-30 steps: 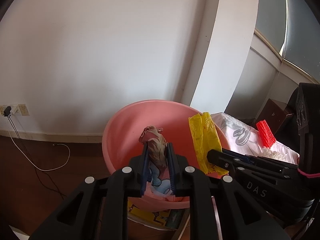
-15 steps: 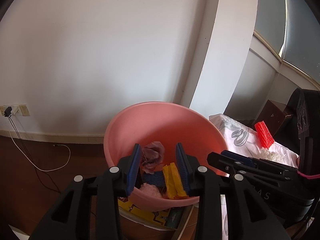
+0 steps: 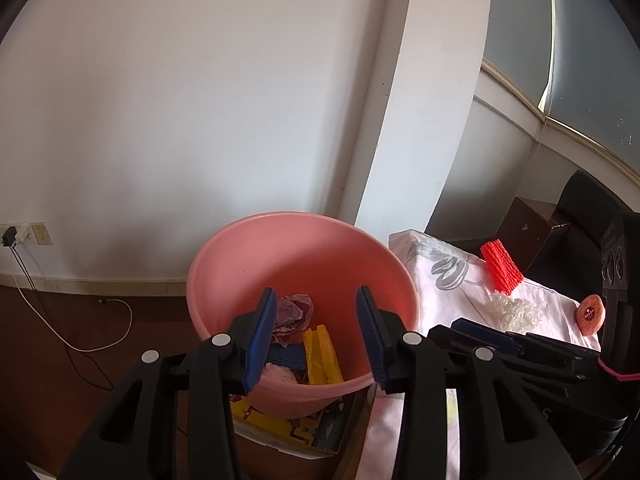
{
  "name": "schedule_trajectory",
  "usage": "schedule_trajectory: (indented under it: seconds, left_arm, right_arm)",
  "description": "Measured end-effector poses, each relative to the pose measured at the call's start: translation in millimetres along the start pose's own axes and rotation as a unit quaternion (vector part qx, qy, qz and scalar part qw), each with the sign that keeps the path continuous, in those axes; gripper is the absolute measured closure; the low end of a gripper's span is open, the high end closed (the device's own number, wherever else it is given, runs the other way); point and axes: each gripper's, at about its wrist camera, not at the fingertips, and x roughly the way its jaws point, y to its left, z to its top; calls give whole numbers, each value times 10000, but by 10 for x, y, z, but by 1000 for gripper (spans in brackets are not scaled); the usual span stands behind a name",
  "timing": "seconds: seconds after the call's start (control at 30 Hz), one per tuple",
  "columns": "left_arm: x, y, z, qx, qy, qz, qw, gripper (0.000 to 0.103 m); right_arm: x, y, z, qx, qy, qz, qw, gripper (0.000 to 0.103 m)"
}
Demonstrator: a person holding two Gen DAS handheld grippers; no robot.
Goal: Collect trash
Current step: 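Open both tools to drop the wrapper and yellow bag into the basin, then move both tools back over the table toward the red net and bubble wrap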
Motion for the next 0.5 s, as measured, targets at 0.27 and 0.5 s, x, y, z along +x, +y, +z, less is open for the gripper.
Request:
schedule_trajectory:
  seconds: [0.27,0.5]
  left_arm:
    - [-50,-221,-91,184,132,-117,9997,59]
    - [-112,-413,-242,364,269,-159,9988,57]
  right_arm:
    - [-285,-97,-228,-116,-40,-344,9993,74]
    - [-447,-145,-394,-280,-31,-430,9987,74]
